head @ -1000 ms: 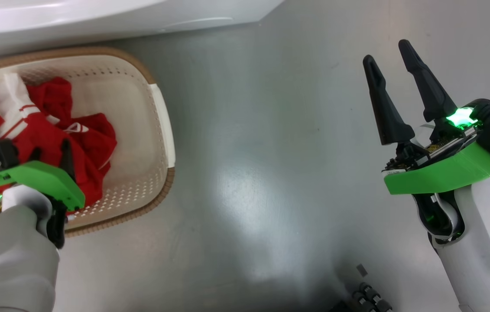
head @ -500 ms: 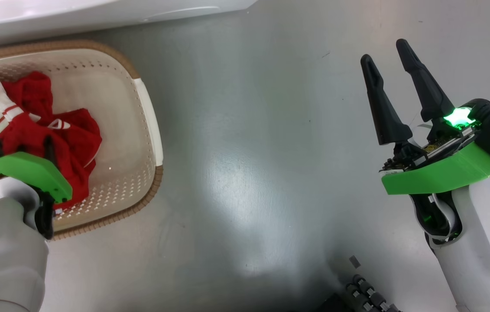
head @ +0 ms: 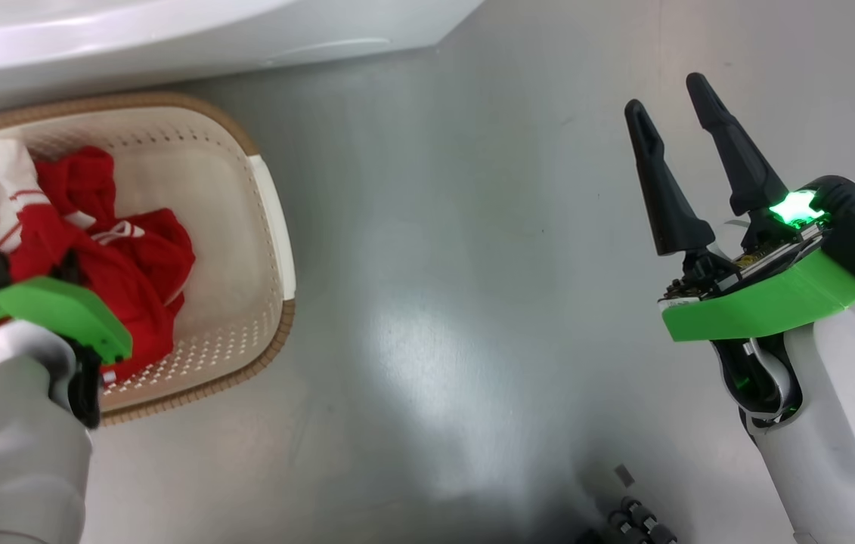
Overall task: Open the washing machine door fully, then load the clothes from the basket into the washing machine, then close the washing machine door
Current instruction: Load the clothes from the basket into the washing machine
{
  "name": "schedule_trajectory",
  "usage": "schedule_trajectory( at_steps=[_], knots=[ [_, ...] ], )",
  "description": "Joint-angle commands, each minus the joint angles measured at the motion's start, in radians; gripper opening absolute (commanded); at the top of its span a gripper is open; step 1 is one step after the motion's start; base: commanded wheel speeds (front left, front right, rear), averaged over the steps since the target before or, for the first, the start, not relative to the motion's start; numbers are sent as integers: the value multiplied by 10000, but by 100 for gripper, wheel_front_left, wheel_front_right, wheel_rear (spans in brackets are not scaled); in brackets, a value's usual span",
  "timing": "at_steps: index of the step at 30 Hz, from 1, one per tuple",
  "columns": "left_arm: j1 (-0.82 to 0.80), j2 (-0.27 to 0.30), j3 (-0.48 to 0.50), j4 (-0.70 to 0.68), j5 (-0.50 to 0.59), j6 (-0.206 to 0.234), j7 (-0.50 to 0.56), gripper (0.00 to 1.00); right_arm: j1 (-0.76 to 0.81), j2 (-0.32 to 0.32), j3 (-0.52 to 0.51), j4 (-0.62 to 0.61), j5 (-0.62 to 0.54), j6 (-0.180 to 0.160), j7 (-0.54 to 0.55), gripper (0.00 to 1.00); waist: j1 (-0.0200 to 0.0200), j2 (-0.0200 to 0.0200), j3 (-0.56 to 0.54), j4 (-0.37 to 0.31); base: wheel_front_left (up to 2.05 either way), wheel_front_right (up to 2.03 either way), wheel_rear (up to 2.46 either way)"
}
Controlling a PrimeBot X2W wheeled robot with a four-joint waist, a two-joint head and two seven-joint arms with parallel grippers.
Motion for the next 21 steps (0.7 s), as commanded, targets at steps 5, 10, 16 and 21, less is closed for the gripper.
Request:
schedule_trajectory(
  at_steps=[5, 10, 16, 21],
  knots=[
    [775, 281, 80, -17, -230, -247, -372, 0, 335, 14, 234, -93, -19, 16, -48, 100, 0, -1, -520, 107, 0, 0, 0],
    [1003, 329, -122, -251, -213, -390, -711, 0, 460, 16, 215, -16, 13, 16, -48, 100, 0, -1, -914, 172, 0, 0, 0],
    [1421, 303, -257, -622, -295, -438, -870, 0, 668, -3, 248, 88, 46, 16, -48, 100, 0, -1, -1408, 269, 0, 0, 0],
    [1964, 216, -413, -1217, -521, -448, -908, 0, 819, -112, 309, 153, 65, 16, -48, 100, 0, -1, -1969, 396, 0, 0, 0]
  ],
)
